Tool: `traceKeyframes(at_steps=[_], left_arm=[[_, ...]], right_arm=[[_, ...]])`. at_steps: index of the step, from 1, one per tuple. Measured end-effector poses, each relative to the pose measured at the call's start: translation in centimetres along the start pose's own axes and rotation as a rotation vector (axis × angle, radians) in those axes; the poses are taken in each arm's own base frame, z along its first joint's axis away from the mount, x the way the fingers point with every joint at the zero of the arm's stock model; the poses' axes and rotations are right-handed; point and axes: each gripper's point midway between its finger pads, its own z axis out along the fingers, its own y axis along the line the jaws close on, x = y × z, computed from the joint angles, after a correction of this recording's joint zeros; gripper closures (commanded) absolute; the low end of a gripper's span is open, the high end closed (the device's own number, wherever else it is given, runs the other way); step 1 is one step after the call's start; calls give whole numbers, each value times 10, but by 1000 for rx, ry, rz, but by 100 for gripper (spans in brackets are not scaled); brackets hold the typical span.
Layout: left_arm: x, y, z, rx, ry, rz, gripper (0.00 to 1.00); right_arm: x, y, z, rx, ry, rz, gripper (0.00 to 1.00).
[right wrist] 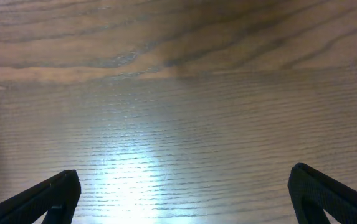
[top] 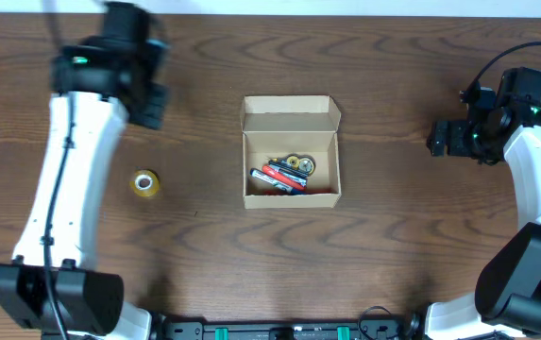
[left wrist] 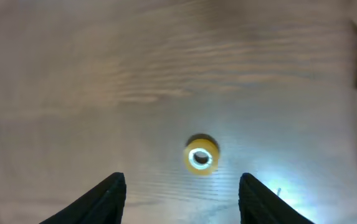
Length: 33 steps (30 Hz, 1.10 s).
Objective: Pack container
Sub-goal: 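Move the left gripper back over the yellow tape roll and lower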
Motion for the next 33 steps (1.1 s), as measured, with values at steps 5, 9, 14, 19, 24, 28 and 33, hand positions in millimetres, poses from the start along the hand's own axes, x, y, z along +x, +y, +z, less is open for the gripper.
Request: traceKeyframes(at_steps=[5,9,14,19,24,28,33], left_arm=[[24,7,37,11,37,-124,44],[67,-17,78,54,102,-162,43],[107,-38,108,95,141,-201,42],[123,-47,123,114,137,-222,39],[131,-54,135,132,131,-235,35],[133,-57,139,141,124,-236,30],[125,-57,140,149,92,-242,28]], right_arm=[[0,0,0,0,1,0,1],[1,1,0,-4,3,0,1],[1,2,0,-8,4,1,1],[2,2,0,-12,8,1,1],[4,3,0,-14,14,2,1],[5,3,0,-15,18,3,1],[6,4,0,-19,24,3,1]])
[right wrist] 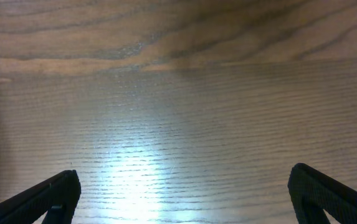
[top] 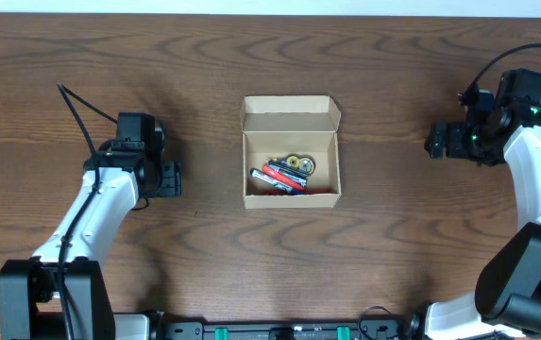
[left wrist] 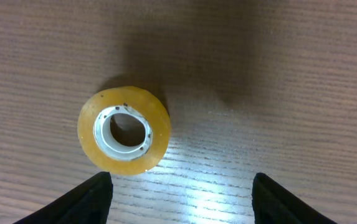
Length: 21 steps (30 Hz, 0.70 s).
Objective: Pack container
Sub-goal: 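Move the left gripper back over the yellow tape roll and lower, then close the left gripper on the tape roll rim and lift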
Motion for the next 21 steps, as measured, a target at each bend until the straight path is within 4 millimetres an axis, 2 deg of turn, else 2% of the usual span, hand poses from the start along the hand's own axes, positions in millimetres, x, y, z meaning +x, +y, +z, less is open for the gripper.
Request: traceKeyframes(at_steps=[4,13,21], left_arm=[[-2,-1,4,4,-1,0,29],[5,-2,28,0,58,4,28],[3,-3,38,3,60,4,28]], right_arm=[[1,0,0,-1,6,1,1],[2,0,0,-2,9,1,1],[4,1,0,-3,16,2,1]])
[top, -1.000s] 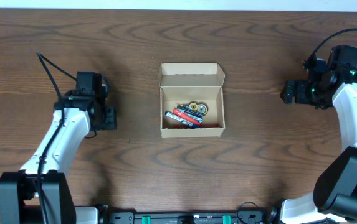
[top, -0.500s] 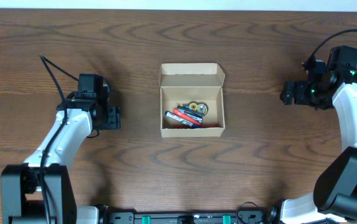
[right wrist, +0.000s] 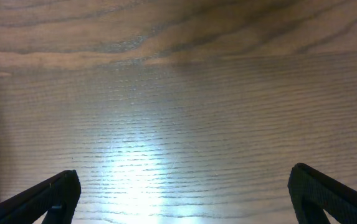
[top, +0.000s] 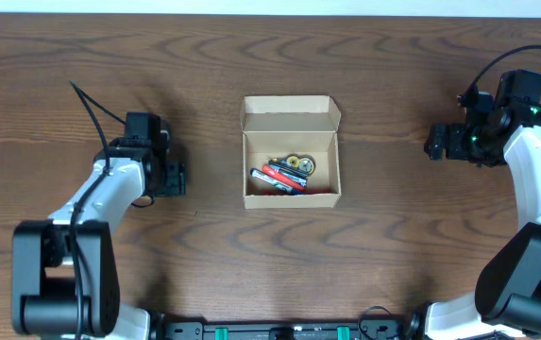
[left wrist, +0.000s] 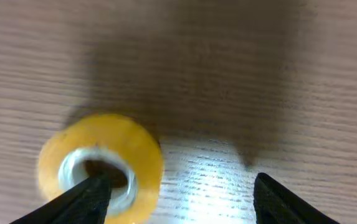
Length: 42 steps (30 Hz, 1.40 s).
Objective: Pack container
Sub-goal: 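Close the left gripper on the tape roll rim and lift, then carry the tape roll into the box and release it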
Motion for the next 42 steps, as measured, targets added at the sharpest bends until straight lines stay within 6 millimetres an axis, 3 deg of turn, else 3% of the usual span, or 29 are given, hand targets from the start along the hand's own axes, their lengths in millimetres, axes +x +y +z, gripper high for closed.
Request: traceKeyframes(at_steps=[4,7,9,17,22,25,29,32,36,42], left_arm=[[1,-1,8,4,16,0,30],[1,-1,9,5,18,-3,63],[0,-1,9,4,20,-4,94],[0,-4,6,31,31,-7,94],[5,-17,-4,103,68,-7,94],[-4,-26,-24,147,38,8,94],[-46,-46,-80,207,-142,91,94],[-75,-76,-138,252,-313,232,94],[-82,-126,-185,292,-442,513,94],[-36,-208,-195,315,-505,1144,94]], right_arm=[[1,0,0,-1,2,0,1],[0,0,0,-1,2,0,1],[1,0,0,-1,3,0,1],[2,0,0,-1,6,1,1],[2,0,0,-2,6,1,1],[1,0,0,-2,6,1,1],[1,0,0,-1,5,1,1],[1,0,0,-1,5,1,1],[1,0,0,-1,4,0,1],[0,0,0,0,-2,0,1]])
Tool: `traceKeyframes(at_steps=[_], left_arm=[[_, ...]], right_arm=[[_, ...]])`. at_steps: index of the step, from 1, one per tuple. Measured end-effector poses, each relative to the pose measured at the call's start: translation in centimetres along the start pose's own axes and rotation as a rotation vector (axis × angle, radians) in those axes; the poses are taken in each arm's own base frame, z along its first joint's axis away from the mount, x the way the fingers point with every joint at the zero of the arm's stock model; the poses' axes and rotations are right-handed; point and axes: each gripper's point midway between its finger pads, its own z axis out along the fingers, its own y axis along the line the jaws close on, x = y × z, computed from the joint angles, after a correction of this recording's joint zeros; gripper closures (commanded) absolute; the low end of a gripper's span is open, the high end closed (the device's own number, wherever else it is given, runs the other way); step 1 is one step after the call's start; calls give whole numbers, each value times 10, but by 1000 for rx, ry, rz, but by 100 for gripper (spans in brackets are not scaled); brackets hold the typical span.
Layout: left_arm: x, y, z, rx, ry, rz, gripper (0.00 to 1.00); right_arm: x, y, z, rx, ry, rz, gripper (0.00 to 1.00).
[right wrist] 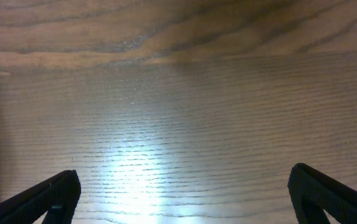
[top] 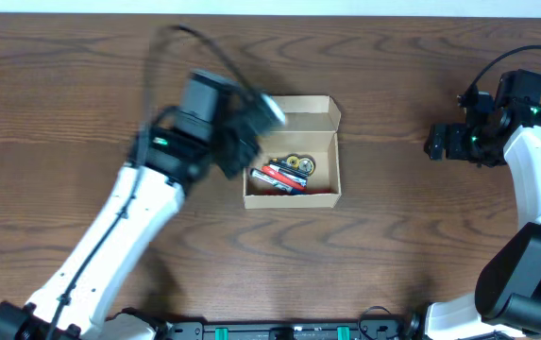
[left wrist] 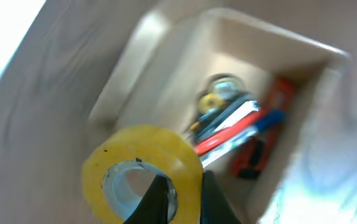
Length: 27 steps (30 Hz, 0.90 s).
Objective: Pack container
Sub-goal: 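Carry the tape roll into the box and release it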
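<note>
In the left wrist view my left gripper [left wrist: 181,198] is shut on the rim of a yellow tape roll [left wrist: 142,169], one finger through its white core. It hangs over the left side of the open cardboard box [top: 290,151], which holds pens and small round items [top: 284,174]. The overhead view shows the left arm's wrist [top: 215,121], blurred, at the box's left wall; the roll is hidden there. My right gripper [right wrist: 184,196] stands open over bare wood at the far right.
The box's back flap [top: 289,106] stands upright. The right arm [top: 492,132] sits near the table's right edge. Dark wood table [top: 393,236] surrounds the box.
The left gripper, then open with one finger in the roll on the table at the left, is now shut on the roll and holds it over the box. The right arm is unmoved.
The left gripper was open high above the tape roll on the left of the table. Then it was low beside the roll, then with a finger at its core. Now the roll is held above the box's left side.
</note>
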Motion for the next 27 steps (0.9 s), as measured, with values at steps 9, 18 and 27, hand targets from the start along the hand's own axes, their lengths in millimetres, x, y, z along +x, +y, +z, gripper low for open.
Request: traceKeyframes(at_steps=[9,18,27], left_arm=[[-3,-28,47,93,38,312,94],[20,-28,89,142,145,336,94],[43,-36,119,208,224,316,94]], right_arm=[[0,0,0,0,-1,0,1],[-1,0,0,0,-3,0,1],[-1,0,0,1,-4,-1,1]])
